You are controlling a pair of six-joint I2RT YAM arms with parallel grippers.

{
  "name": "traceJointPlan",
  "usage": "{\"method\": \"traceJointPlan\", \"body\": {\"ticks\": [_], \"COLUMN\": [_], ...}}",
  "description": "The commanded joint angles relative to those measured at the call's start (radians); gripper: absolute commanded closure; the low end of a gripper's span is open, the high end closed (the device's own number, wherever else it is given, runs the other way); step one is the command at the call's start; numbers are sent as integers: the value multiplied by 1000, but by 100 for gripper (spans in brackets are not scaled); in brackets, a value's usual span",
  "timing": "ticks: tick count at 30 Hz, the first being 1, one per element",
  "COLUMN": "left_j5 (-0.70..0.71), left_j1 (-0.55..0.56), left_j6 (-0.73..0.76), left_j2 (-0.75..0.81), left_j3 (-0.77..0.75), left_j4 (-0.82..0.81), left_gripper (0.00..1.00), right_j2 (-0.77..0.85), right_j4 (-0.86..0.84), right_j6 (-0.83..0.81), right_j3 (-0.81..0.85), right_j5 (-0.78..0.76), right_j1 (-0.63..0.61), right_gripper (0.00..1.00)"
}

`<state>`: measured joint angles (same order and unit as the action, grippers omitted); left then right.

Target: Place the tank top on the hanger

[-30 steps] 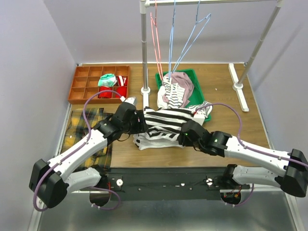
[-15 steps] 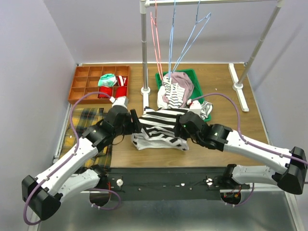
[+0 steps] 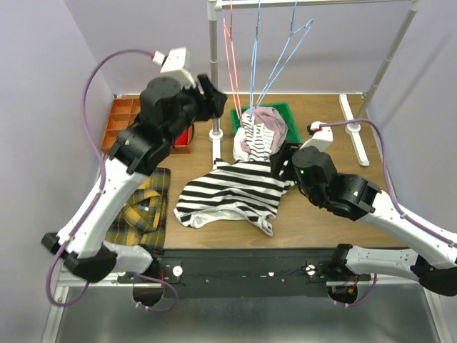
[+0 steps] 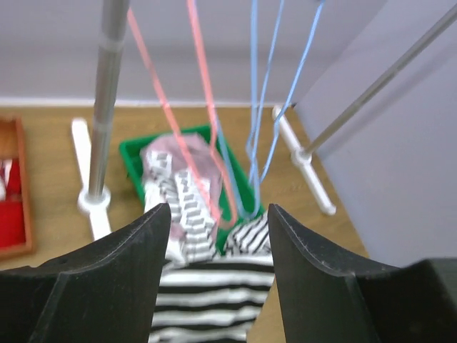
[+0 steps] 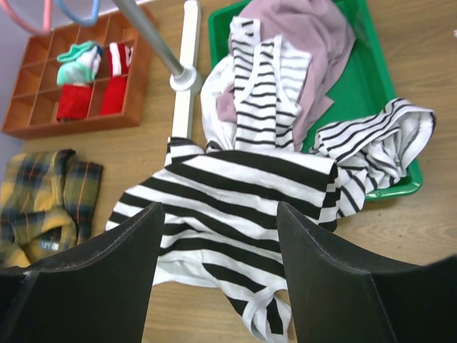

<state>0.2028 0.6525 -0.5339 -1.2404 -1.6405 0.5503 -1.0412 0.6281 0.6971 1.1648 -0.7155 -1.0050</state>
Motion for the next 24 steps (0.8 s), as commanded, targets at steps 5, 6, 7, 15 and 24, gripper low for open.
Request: {"method": "traceJointPlan", "body": {"ticks": [5,6,7,15,24], "left_j5": [81,116,154,207,178], "left_j1": [87,105,113,105,61], "left_j6": [208,233,250,232,186], "left_j2": [-348,-378,-402,-303,-136], "left_j3": [-499,-589,-620,-406,-194], "left_j4": [100,120,157,89,63], "left_gripper": [36,37,37,37,37], "right_j2": [-75,-85,-109,-505,-809], "right_j4": [10,-14,-25,45,98], "right_j6": [-128,-140,-168,-225,-254], "right_j3": [176,194,226,835,1260], "right_j5": [34,54,79,246,211], "right_j1": [175,201,248,463,488], "right_gripper": [27,27,27,30,30]}}
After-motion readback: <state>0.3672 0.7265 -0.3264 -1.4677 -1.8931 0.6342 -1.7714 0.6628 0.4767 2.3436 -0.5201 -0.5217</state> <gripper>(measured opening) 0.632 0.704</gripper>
